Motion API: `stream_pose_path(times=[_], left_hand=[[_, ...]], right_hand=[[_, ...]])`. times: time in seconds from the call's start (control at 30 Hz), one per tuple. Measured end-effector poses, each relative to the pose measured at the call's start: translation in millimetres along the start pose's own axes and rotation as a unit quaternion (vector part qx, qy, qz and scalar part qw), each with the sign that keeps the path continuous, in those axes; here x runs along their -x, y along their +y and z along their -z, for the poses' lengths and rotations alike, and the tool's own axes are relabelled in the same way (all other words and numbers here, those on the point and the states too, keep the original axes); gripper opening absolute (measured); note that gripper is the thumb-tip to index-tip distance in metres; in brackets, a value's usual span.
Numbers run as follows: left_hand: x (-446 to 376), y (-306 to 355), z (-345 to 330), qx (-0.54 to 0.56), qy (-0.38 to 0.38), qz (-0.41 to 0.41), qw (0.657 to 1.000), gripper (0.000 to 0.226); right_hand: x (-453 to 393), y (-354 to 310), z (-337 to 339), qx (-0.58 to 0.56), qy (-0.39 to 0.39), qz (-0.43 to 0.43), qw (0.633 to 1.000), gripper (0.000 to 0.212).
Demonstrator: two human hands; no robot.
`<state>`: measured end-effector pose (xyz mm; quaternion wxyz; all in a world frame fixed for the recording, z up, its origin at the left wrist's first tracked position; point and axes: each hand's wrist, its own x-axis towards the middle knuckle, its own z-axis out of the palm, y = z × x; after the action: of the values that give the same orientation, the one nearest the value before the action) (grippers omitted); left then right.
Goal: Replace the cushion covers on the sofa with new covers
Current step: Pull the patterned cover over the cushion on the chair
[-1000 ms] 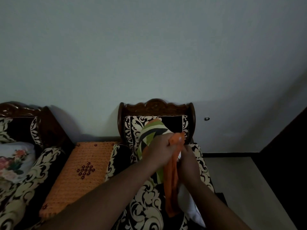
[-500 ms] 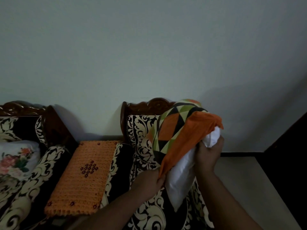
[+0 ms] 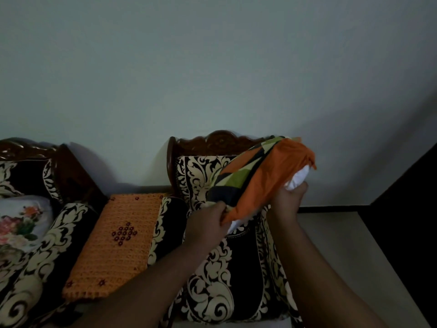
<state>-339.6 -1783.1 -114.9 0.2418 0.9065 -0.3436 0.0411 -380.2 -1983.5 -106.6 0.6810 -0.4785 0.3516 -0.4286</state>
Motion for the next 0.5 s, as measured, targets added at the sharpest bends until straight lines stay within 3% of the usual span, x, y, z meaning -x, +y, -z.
stream_pose_path(times=[0.1, 0.2, 0.3, 0.4, 0.5], left_hand=[[-20.3, -6.0, 15.5, 0.101, 0.048, 0.011, 0.994, 0.012], [-46.6, -11.4, 35.9, 0.182, 0.042, 0.069, 0.98, 0.013], [-69.3, -24.3, 47.3, 0.211, 0.038, 0.094, 0.972, 0.02], [-76.7, -34.6, 50.3, 0.253, -0.007, 0.095, 0.963, 0.007], [-74.5, -41.6, 50.2, 0.262, -0.052, 0.088, 0.96, 0.015]], right_hand=[[-8.5, -0.4, 0.9, -0.004, -0.078, -0.058, 0.995, 0.066], [-7.9, 10.5, 11.0, -0.011, -0.157, -0.079, 0.984, 0.059], [14.4, 31.6, 28.8, 0.105, -0.255, -0.053, 0.96, 0.048], [41.9, 66.7, 45.9, 0.259, -0.357, 0.062, 0.895, 0.026], [64.9, 99.5, 53.9, 0.348, -0.467, 0.181, 0.792, 0.028]])
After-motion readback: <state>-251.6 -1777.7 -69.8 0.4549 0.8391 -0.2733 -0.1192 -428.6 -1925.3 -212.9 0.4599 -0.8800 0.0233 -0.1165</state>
